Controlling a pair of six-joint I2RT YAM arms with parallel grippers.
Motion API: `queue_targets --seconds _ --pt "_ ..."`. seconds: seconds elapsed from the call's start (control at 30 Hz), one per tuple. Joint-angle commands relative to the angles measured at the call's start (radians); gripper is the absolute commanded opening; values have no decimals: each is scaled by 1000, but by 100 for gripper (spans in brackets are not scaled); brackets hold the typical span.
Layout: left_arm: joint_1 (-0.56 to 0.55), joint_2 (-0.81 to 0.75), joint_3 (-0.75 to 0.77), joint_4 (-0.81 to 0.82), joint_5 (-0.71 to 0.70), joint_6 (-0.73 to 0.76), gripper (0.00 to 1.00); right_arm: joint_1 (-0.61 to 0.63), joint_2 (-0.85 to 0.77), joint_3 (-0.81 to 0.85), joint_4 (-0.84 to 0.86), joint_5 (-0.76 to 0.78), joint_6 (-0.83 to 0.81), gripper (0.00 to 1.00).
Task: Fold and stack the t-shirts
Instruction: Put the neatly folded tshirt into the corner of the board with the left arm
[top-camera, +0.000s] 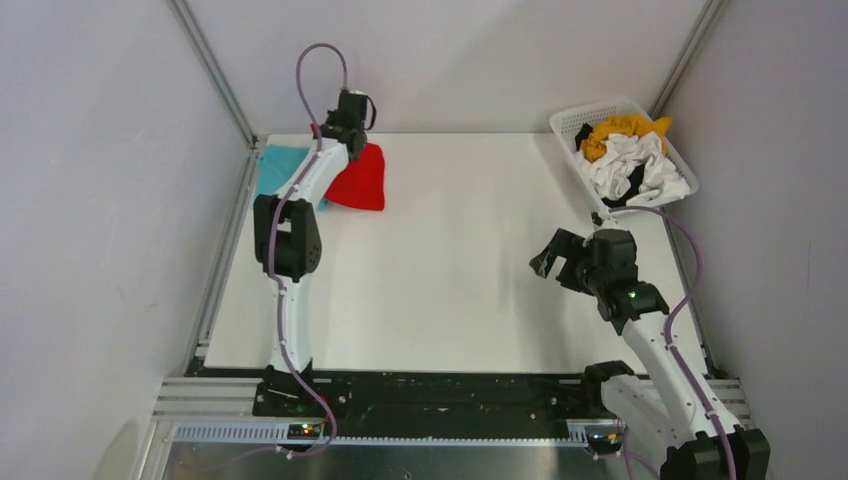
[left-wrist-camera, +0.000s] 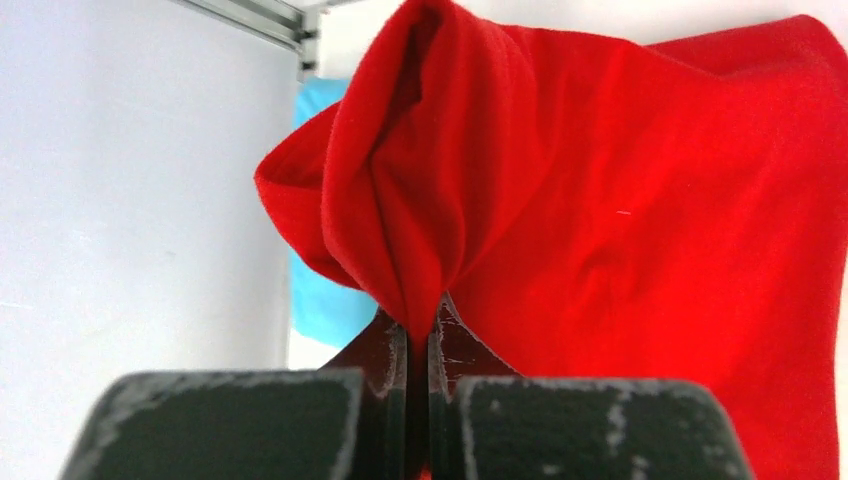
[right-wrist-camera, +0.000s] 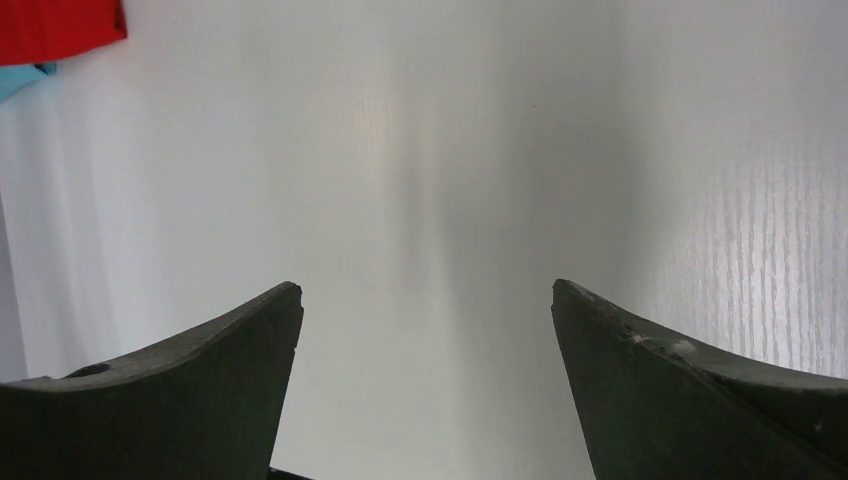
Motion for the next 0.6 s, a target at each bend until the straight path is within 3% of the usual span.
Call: queue_targets --seconds 0.0,0.17,0.57 --pt "53 -20 117 32 -10 211 0 24 18 1 54 76 -33 99" --pt "87 -98 104 54 51 299 0 27 21 1 58 117 -41 99" --pt "118 -249 83 58 123 278 0 32 23 1 55 128 -56 100"
